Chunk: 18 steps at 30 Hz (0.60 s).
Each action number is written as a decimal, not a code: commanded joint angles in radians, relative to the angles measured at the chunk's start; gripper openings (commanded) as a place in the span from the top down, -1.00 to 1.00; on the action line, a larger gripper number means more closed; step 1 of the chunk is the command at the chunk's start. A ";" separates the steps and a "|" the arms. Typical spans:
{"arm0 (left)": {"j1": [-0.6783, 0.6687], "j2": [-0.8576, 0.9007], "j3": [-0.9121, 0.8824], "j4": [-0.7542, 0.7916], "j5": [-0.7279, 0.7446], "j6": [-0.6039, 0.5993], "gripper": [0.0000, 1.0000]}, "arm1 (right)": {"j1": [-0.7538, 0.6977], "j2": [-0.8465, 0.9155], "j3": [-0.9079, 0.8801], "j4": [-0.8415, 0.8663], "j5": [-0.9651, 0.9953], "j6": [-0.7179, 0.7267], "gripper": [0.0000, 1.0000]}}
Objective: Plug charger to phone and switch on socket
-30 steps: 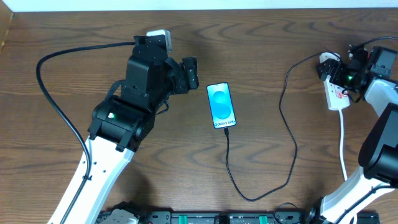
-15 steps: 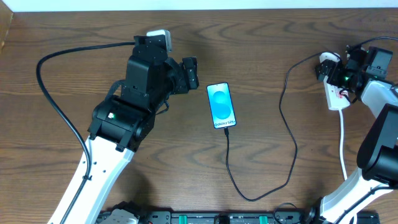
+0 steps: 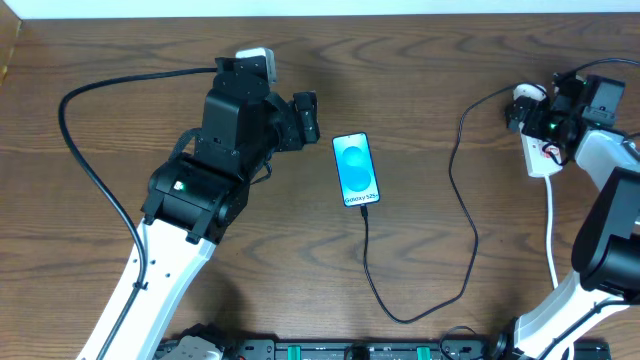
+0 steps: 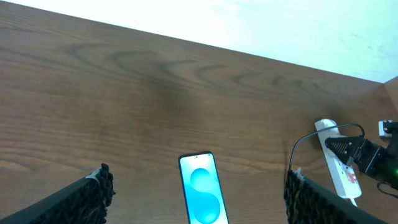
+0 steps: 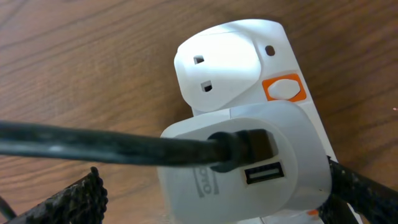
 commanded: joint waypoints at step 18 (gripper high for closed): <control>0.003 -0.005 0.002 -0.003 -0.013 0.013 -0.78 | 0.146 0.115 -0.176 -0.097 -0.355 0.126 -0.99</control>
